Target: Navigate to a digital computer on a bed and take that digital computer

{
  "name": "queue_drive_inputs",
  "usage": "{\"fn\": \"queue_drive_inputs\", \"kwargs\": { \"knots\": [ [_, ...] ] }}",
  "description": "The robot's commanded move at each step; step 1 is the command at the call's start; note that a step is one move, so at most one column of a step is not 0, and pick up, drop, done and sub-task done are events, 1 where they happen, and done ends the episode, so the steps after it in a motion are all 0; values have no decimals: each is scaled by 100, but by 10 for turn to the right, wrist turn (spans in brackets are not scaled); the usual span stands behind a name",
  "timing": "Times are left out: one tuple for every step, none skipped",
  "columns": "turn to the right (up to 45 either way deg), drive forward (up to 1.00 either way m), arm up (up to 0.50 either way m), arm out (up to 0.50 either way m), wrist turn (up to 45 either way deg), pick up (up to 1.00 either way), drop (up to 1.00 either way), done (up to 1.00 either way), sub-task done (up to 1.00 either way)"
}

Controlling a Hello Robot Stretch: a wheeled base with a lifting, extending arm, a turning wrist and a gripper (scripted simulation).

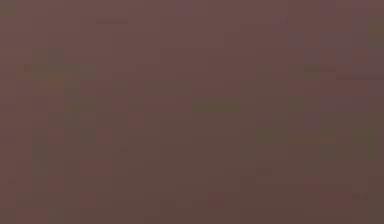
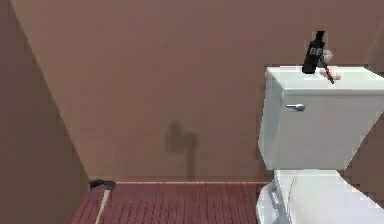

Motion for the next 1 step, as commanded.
{"fn": "queue_drive_inputs", "kwargs": {
  "knots": [
    [-450,0,0,0,0,0,0,0,0]
  ]
}}
